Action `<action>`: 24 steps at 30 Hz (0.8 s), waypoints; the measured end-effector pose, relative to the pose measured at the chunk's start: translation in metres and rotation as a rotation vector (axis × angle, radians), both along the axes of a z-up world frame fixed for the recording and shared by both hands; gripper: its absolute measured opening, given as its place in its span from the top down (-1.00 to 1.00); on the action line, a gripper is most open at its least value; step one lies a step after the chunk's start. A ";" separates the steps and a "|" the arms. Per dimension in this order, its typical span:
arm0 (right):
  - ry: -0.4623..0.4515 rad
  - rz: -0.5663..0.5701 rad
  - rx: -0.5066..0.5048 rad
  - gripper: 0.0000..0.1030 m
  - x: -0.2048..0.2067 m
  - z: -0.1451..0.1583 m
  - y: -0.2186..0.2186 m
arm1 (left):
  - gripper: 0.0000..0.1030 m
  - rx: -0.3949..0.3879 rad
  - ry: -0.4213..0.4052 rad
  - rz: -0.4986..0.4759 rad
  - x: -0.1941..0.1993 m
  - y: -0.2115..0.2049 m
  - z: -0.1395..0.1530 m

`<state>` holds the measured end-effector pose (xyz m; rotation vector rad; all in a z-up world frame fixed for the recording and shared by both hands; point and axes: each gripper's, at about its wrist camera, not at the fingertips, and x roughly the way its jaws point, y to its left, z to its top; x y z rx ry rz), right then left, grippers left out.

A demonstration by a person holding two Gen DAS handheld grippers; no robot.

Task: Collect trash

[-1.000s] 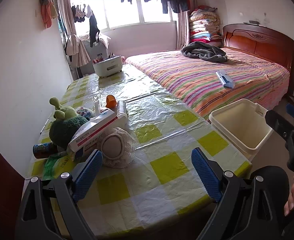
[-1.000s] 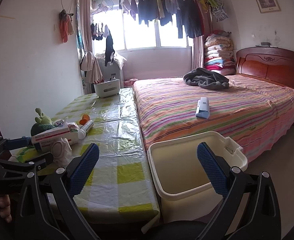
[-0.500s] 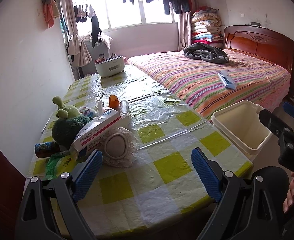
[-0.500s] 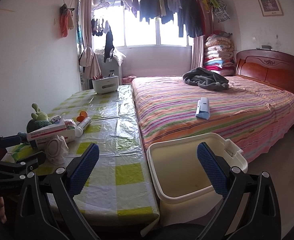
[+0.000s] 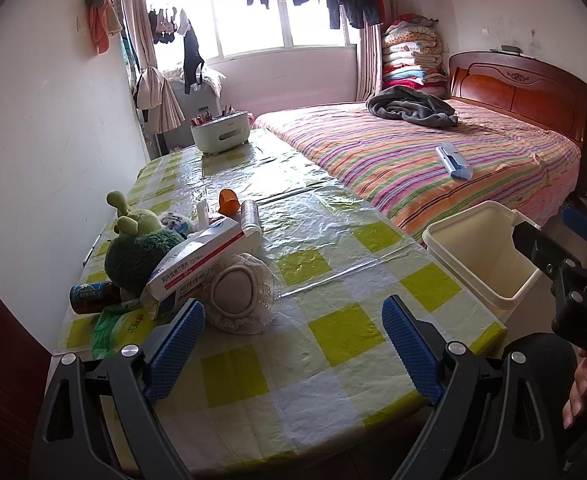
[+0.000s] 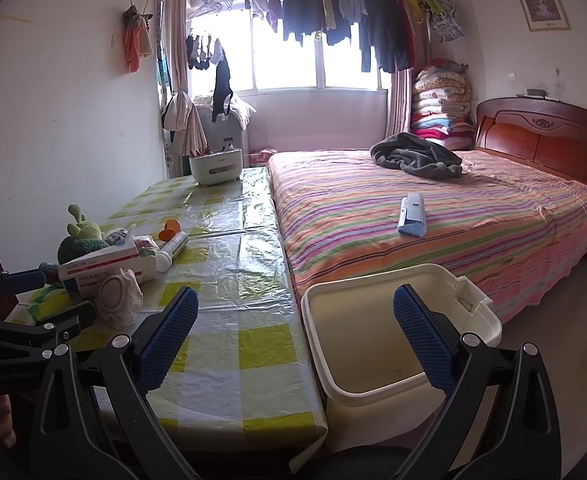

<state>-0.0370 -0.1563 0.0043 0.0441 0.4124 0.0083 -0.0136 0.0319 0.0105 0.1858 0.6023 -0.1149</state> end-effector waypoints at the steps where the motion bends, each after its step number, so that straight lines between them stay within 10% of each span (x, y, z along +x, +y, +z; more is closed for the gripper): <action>1: 0.000 0.003 -0.001 -0.88 0.000 0.000 0.001 | -0.71 0.000 0.001 0.000 0.000 0.000 0.000; 24: 0.010 0.053 -0.005 -0.88 0.008 0.002 0.015 | -0.71 -0.008 -0.005 0.028 0.001 0.009 0.002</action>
